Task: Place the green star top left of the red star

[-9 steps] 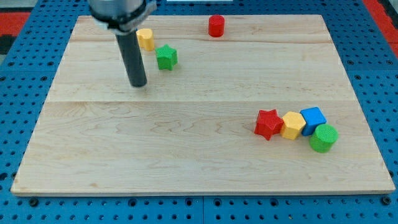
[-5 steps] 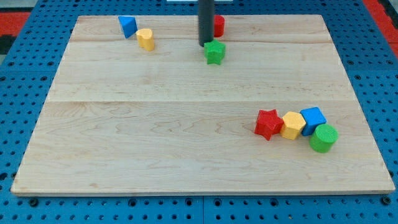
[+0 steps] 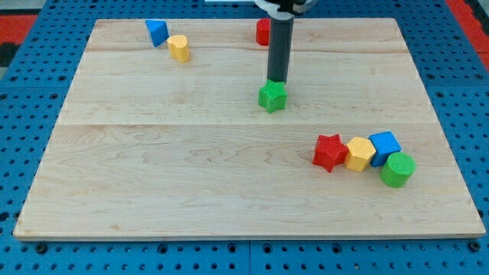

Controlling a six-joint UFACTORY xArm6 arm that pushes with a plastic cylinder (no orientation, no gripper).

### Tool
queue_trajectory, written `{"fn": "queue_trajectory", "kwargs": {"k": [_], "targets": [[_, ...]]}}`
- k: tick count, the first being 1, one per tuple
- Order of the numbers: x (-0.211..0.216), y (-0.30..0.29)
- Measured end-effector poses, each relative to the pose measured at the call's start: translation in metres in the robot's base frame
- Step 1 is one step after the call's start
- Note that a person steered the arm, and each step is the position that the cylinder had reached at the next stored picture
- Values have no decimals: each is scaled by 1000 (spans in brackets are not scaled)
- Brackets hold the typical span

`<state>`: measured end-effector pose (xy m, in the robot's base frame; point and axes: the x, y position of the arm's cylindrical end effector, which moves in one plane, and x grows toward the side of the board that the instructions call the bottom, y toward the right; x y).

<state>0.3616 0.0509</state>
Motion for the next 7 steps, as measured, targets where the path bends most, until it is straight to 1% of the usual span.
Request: {"fn": "queue_trajectory", "kwargs": {"k": [1, 2, 3, 4, 5, 6, 7], "targets": [[1, -38], [14, -29], [38, 4], [58, -9], [60, -23], [79, -11], [97, 18]]}}
